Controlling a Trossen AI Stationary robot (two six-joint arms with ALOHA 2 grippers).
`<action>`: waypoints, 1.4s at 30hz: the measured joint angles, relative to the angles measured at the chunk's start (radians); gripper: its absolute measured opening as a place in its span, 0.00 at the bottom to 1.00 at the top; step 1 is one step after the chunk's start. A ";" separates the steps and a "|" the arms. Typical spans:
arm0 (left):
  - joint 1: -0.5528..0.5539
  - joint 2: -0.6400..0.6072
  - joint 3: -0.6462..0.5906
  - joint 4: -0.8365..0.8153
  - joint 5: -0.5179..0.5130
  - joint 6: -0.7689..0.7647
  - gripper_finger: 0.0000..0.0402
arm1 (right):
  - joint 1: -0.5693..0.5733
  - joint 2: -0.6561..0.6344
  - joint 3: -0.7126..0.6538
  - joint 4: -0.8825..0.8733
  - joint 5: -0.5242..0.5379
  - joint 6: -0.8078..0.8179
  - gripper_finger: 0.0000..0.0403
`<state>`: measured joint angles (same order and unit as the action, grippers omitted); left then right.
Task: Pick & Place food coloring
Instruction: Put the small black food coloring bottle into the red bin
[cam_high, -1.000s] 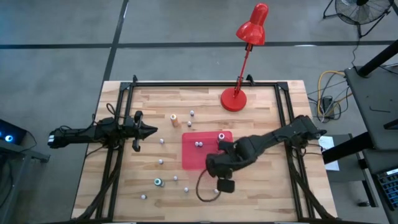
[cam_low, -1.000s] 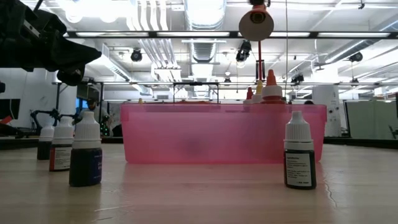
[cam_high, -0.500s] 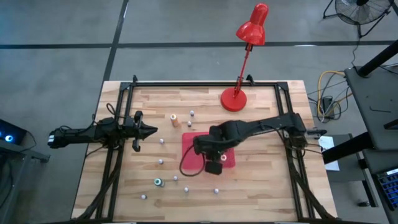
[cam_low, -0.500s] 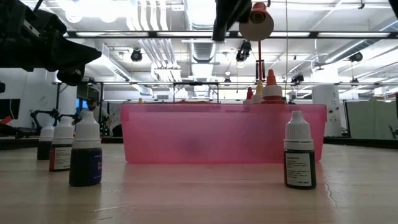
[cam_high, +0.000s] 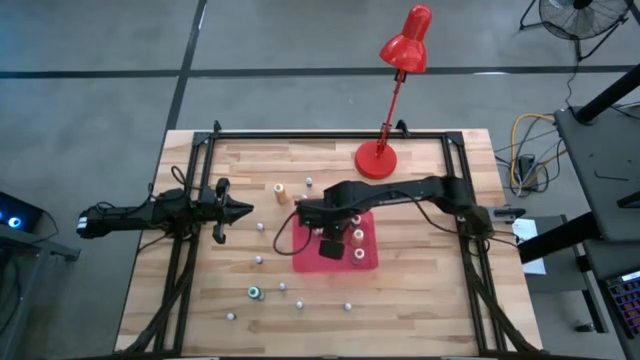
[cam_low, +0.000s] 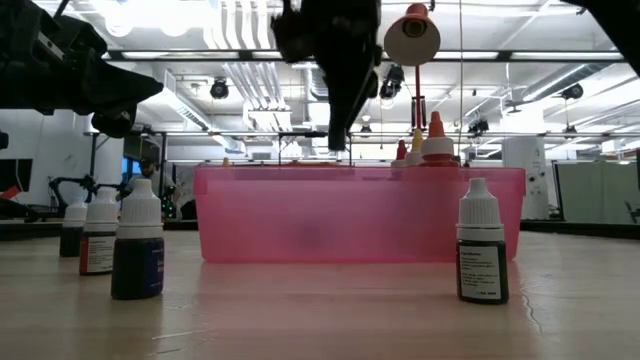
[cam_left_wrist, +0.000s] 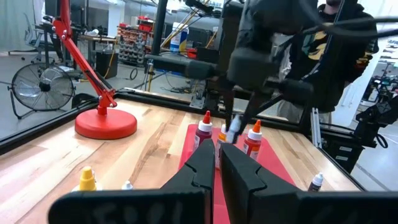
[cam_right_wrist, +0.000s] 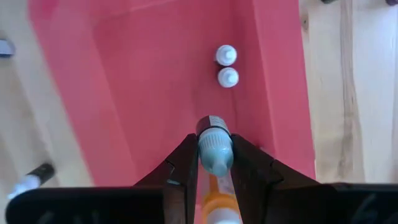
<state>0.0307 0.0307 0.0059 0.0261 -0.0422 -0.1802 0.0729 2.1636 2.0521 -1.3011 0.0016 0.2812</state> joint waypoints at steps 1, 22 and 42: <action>0.000 0.000 0.000 0.000 0.000 0.000 0.00 | -0.005 0.005 -0.004 0.004 0.000 -0.004 0.17; 0.000 0.000 0.000 0.000 0.000 0.000 0.00 | -0.053 0.031 -0.235 0.226 -0.036 -0.001 0.17; 0.000 0.000 0.000 0.000 0.000 0.000 0.00 | -0.058 0.031 -0.289 0.299 -0.036 -0.024 0.17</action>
<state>0.0310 0.0310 0.0059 0.0261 -0.0422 -0.1802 0.0147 2.1948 1.7634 -1.0017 -0.0345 0.2576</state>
